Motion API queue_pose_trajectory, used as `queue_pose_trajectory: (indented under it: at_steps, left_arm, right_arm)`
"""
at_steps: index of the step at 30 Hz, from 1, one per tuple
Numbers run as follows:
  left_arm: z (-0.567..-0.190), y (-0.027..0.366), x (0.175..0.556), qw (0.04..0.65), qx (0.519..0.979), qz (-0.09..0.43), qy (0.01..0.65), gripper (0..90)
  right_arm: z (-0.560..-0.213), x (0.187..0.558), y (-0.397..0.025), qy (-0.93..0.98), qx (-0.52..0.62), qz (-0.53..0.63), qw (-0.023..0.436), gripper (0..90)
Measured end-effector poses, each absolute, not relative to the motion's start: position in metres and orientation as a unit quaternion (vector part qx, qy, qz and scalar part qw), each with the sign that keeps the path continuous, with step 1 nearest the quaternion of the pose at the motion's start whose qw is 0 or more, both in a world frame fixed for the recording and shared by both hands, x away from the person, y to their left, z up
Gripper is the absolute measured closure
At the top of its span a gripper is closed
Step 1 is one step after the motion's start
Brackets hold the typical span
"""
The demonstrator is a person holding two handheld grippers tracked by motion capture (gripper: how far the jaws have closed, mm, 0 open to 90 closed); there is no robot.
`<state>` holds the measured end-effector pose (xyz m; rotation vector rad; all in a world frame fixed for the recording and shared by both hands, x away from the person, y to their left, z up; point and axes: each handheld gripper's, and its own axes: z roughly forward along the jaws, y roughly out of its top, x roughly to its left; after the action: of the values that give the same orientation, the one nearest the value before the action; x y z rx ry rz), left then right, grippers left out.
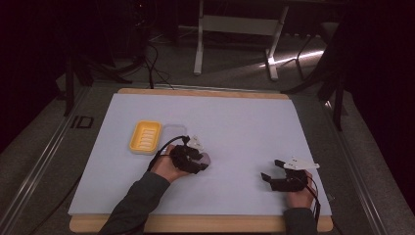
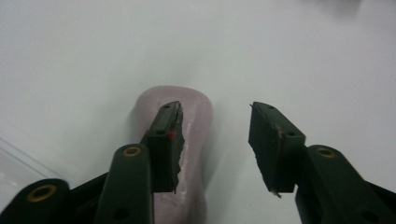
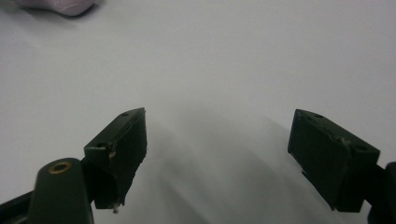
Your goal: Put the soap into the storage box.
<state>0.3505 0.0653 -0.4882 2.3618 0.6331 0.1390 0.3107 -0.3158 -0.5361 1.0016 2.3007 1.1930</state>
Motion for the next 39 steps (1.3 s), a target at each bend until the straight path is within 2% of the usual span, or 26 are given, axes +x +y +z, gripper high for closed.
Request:
queue_pose_trajectory:
  at_steps: [8, 16, 30, 35, 39]
  left_arm:
    - [-0.483, 0.067, 0.36, 0.314, 0.913, 0.064, 0.251, 47.6]
    - [-0.485, 0.062, 0.369, 0.263, 0.929, 0.069, 0.249, 32.8]
    - [-0.494, 0.053, 0.379, 0.212, 0.95, 0.04, 0.226, 32.4]
    - [-0.496, 0.05, 0.381, 0.191, 0.958, 0.034, 0.212, 39.4]
    - [-0.499, 0.048, 0.384, 0.177, 0.961, 0.028, 0.212, 41.2]
  right_arm:
    - [-0.536, 0.311, -0.316, 0.815, 0.354, 0.422, 0.18, 19.3]
    - [-0.536, 0.311, -0.316, 0.815, 0.354, 0.422, 0.18, 19.3]
    - [-0.536, 0.311, -0.316, 0.815, 0.354, 0.423, 0.18, 19.3]
    - [-0.536, 0.311, -0.316, 0.814, 0.354, 0.423, 0.18, 19.3]
    - [-0.536, 0.311, -0.316, 0.814, 0.354, 0.423, 0.179, 19.3]
